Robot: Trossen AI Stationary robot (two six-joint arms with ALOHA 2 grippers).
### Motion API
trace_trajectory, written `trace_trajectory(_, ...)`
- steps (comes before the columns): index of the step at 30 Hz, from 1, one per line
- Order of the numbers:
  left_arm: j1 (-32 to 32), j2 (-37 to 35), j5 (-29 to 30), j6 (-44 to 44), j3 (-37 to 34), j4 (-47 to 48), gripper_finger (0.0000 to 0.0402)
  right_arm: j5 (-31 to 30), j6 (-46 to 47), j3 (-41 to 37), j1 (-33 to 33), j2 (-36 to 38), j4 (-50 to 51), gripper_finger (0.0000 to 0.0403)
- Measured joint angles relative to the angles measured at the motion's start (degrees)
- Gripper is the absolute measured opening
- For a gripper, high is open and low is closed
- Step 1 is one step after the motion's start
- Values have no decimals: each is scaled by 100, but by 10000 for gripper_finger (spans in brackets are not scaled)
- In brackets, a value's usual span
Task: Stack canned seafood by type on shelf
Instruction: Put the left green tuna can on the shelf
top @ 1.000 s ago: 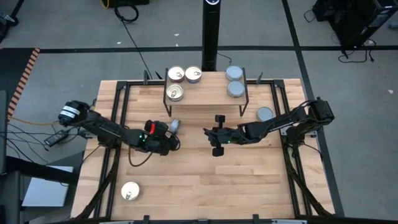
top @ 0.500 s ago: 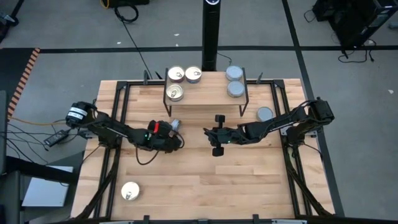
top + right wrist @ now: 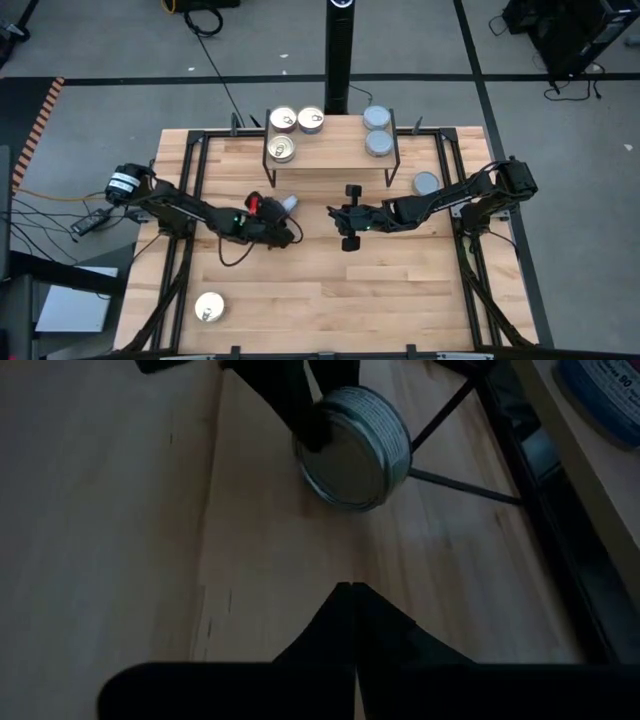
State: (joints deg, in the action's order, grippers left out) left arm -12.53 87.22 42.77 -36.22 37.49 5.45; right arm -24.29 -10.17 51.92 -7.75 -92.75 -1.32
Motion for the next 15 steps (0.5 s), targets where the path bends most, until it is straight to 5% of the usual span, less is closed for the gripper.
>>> trace_trajectory(7,-380,0,70,1404,204,-386,144,74,-144,-173,45,12,-249,4)
trace_trajectory(15,-715,0,106,3409,204,-1281,144,945,-392,-769,96,515,-1110,5)
